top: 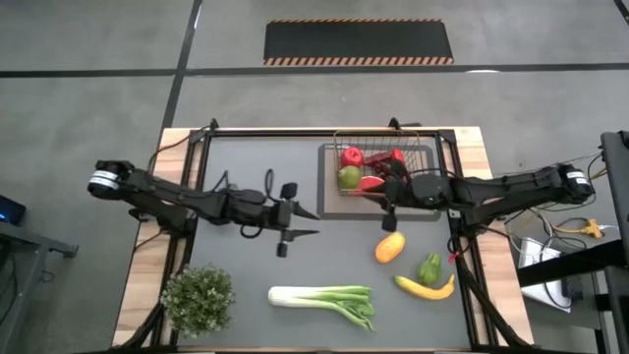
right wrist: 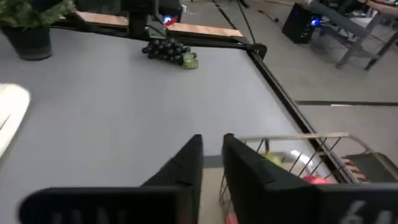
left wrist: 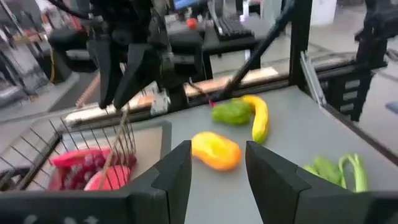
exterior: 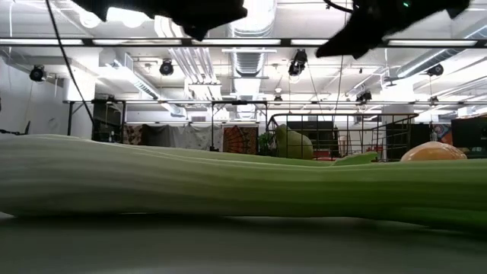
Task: Build produce basket
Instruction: Put the pear into the wire basket
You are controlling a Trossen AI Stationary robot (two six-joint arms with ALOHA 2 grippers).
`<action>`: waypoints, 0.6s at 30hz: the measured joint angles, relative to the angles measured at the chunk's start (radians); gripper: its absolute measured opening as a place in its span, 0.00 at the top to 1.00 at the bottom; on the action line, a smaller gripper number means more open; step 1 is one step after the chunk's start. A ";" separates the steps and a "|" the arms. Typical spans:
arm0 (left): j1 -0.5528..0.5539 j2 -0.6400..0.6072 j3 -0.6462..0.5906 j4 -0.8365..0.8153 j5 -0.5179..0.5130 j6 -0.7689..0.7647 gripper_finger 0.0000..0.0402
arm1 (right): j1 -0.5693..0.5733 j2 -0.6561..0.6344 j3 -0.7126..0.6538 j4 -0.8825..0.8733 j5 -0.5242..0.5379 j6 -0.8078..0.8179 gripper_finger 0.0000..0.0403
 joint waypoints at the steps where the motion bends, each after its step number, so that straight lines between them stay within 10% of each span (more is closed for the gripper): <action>1: 0.000 -0.013 -0.012 0.020 0.000 0.001 0.67 | -0.008 0.018 0.031 -0.027 0.000 -0.002 0.92; 18: 0.003 -0.179 -0.125 0.014 -0.015 0.086 0.67 | -0.303 0.459 0.514 -0.598 -0.146 -0.032 0.98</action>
